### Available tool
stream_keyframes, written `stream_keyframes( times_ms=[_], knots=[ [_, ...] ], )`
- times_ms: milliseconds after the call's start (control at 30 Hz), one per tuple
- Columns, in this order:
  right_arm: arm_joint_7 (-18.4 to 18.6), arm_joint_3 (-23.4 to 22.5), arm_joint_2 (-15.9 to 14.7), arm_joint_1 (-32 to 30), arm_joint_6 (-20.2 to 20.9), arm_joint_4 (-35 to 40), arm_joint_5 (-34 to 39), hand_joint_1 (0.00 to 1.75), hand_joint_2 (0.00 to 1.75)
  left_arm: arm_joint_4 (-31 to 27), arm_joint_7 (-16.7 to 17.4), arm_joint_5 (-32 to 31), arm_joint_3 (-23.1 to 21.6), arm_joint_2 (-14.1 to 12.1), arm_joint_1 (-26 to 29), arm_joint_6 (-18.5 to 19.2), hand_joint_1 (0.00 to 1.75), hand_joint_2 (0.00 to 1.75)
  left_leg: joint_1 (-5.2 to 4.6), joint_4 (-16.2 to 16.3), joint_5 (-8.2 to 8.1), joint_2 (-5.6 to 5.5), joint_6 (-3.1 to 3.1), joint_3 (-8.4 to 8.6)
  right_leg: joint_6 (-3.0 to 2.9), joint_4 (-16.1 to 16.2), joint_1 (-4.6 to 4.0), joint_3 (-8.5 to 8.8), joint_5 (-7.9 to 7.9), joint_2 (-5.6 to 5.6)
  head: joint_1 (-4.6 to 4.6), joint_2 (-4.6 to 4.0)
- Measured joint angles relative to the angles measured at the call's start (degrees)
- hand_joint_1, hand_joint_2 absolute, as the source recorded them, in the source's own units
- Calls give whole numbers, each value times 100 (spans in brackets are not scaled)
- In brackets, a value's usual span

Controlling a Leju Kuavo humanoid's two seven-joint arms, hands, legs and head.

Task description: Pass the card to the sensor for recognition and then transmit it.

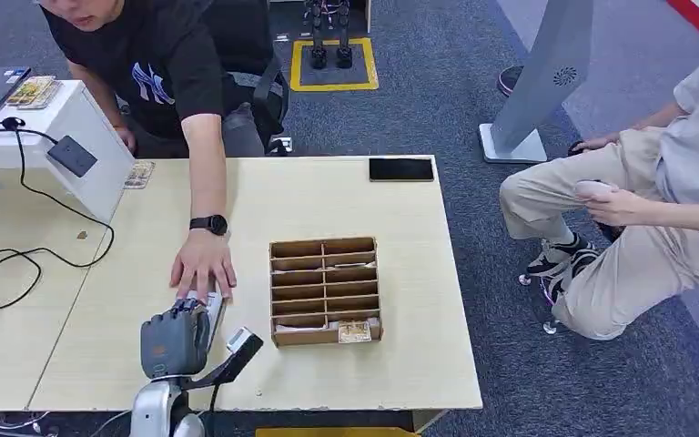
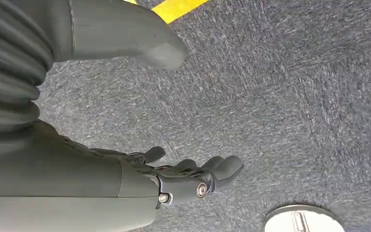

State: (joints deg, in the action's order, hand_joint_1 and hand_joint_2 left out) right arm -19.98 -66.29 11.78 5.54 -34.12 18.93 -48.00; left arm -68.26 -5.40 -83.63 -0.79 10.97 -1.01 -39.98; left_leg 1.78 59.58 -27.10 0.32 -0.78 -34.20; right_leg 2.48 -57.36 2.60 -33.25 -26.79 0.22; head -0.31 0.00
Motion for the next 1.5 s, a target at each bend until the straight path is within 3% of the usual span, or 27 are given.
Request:
stream_keyframes(
  times_ms=[267,367,467,533,567,700,800,1067,1500],
  knots=[
    [15,2,-2,2,-2,0,-39,0,175,169,6,70,-46,-35,-82,-17,175,175,0,0,0,0,0,1,0,0,0,1,0,0,0,0],
    [15,2,-2,2,-9,0,-17,0,175,214,-162,465,-48,-42,-115,-17,175,175,0,0,0,0,0,1,0,0,0,1,0,0,0,0],
    [15,2,-2,0,-33,0,74,0,175,269,-816,1989,-50,31,-171,11,175,175,0,0,0,0,0,3,0,0,0,1,0,0,0,0],
    [11,2,-2,-3,-48,2,129,0,175,254,-1155,3374,-140,105,-215,287,175,175,0,1,1,-1,0,3,1,0,0,1,1,-1,-2,0],
    [-2,2,-2,-5,-65,2,175,0,175,144,-1269,4248,-232,138,-215,609,175,175,0,1,1,-1,0,3,1,0,0,1,1,-1,0,0],
    [-44,2,-2,-27,-138,2,177,0,175,-541,-1323,6550,-683,232,-220,1662,175,175,0,2,1,0,0,1,1,0,0,1,3,0,0,0],
    [-44,2,-2,-37,-190,2,175,0,175,-938,-1329,7222,-966,227,-271,1930,175,175,0,2,1,0,0,1,1,0,0,0,3,0,0,0],
    [-66,2,-2,-58,-232,-17,136,0,175,-1583,-1555,7442,-1445,172,-407,2059,175,175,0,1,0,-1,0,0,1,0,0,-2,2,0,-2,0],
    [-70,50,-2,-52,-229,-72,111,0,175,-1622,-1552,7464,-1682,63,-727,2028,175,175,0,1,1,0,0,0,1,0,0,0,2,1,-2,0]
  ],
)
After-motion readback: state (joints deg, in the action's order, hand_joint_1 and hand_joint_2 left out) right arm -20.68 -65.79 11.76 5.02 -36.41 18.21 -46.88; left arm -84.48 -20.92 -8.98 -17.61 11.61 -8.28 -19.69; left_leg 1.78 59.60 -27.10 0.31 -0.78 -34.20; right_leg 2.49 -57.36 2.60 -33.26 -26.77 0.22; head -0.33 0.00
